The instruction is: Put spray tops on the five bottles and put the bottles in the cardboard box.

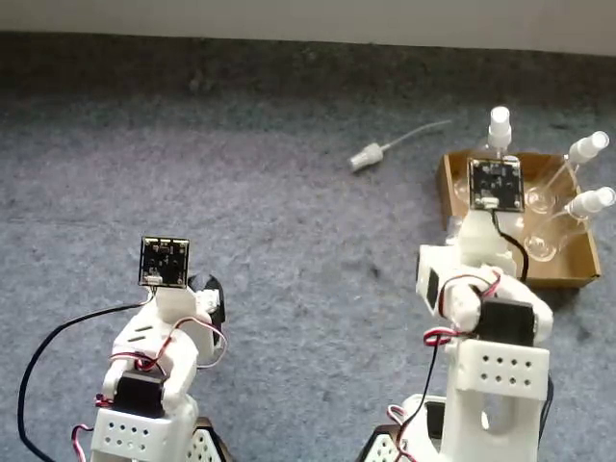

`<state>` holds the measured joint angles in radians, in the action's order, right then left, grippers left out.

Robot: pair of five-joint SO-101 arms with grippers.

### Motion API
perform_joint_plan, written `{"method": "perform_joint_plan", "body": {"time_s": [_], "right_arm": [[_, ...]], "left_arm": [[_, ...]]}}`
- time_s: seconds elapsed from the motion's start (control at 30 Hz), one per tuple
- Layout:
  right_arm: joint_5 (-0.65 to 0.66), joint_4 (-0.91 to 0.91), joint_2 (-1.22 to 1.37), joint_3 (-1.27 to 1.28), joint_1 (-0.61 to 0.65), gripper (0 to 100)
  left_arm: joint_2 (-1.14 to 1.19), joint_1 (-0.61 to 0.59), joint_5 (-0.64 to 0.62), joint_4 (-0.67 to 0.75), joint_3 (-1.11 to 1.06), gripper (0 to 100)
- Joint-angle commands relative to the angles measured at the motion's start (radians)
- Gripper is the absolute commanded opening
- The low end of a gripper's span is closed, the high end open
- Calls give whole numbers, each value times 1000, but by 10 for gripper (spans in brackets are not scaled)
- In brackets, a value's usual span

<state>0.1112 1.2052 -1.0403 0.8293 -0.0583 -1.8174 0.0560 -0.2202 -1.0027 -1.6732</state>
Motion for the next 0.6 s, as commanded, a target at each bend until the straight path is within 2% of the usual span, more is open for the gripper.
{"method": "perform_joint_plan", "body": {"time_s": [0.0, 0.1, 0.2, 0.4, 0.57], "right_arm": [[37, -13, -51, 35, -84, 123], [37, -58, -59, 91, -139, 123], [35, -117, -59, 168, -173, 123], [-100, -189, -61, 260, -257, 123], [-110, -188, -61, 274, -275, 123]], "left_arm": [[2, -12, 126, 20, -22, 8], [2, -7, 365, 14, -22, 5], [2, -13, 468, 14, -22, 5], [7, -7, 552, 8, 30, 5], [10, 42, 575, -115, 209, 5]]}}
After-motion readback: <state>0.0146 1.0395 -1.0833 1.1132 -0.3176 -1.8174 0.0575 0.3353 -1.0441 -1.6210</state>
